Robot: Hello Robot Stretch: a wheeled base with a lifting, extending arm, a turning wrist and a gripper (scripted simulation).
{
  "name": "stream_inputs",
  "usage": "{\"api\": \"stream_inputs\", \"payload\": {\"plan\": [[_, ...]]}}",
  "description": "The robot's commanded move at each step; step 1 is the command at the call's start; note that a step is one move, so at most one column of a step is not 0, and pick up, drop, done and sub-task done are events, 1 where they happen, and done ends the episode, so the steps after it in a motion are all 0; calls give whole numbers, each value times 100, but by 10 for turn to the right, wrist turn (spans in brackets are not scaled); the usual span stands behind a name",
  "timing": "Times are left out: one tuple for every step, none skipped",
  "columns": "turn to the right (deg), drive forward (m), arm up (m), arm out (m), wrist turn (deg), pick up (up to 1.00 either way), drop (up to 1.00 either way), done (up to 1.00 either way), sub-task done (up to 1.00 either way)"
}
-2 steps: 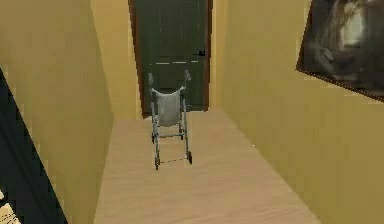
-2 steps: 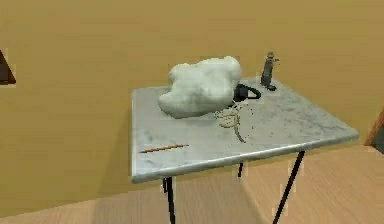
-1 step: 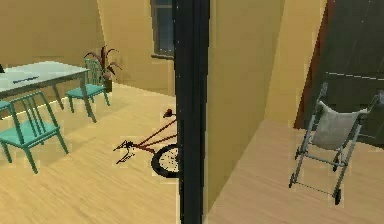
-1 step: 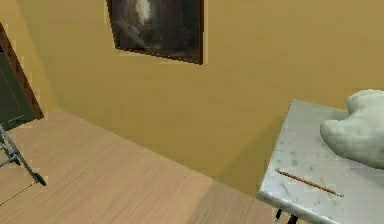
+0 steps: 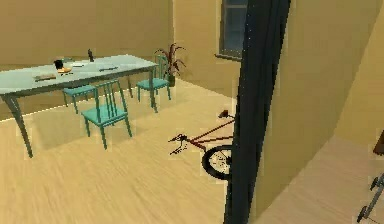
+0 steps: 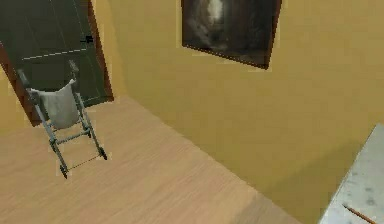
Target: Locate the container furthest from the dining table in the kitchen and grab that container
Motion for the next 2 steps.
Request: {"api": "stream_inputs", "payload": {"plan": [[0, 30, 0, 0, 0, 0, 0, 0, 0], [-390, 0, 0, 0, 0, 0, 0, 0, 0]]}}
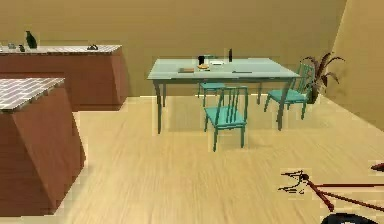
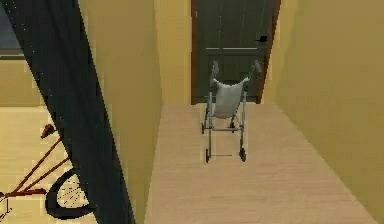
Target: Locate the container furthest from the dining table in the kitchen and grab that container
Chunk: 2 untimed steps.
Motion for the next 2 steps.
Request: {"api": "stream_inputs", "payload": {"plan": [[0, 100, 0, 0, 0, 0, 0, 0, 0], [-60, 0, 0, 0, 0, 0, 0, 0, 0]]}}
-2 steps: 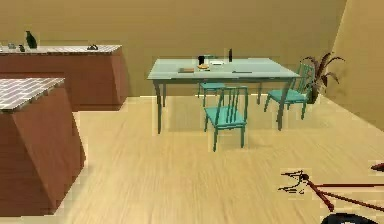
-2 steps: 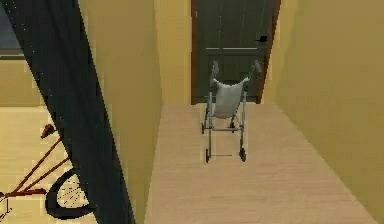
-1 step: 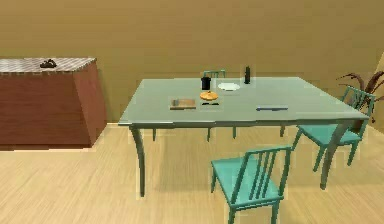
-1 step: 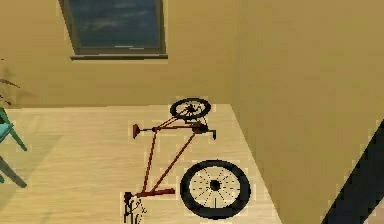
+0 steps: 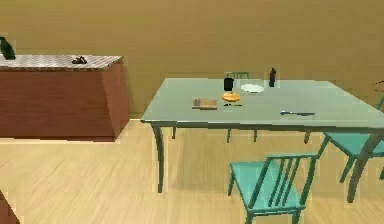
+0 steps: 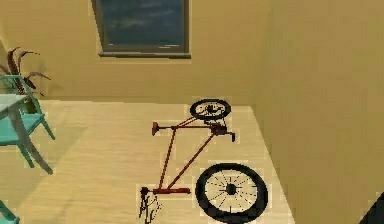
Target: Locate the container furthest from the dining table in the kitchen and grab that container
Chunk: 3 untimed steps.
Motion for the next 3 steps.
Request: {"api": "stream_inputs", "payload": {"plan": [[0, 40, 0, 0, 0, 0, 0, 0, 0], [330, 0, 0, 0, 0, 0, 0, 0, 0], [0, 25, 0, 0, 0, 0, 0, 0, 0]]}}
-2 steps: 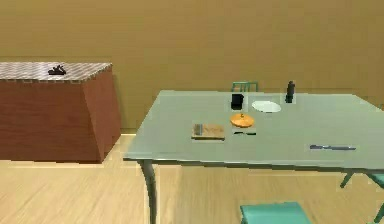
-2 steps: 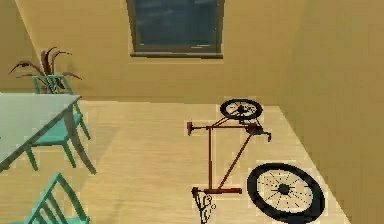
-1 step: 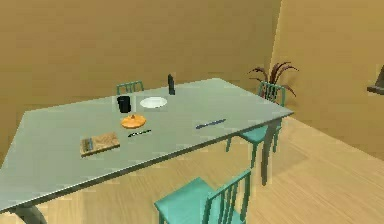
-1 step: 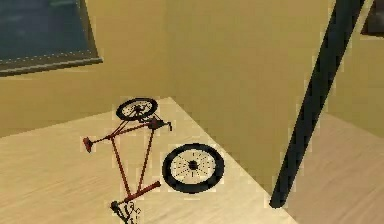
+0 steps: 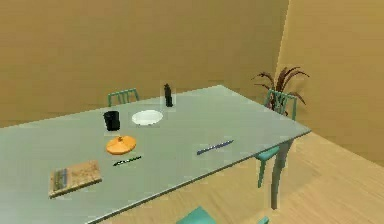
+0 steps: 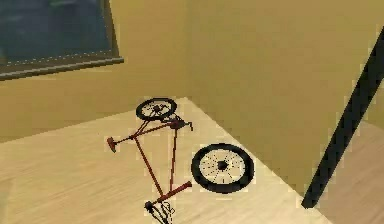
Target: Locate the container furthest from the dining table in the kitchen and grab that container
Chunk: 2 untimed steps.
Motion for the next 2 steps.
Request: {"api": "stream_inputs", "payload": {"plan": [[-450, 0, 0, 0, 0, 0, 0, 0, 0], [-330, 0, 0, 0, 0, 0, 0, 0, 0]]}}
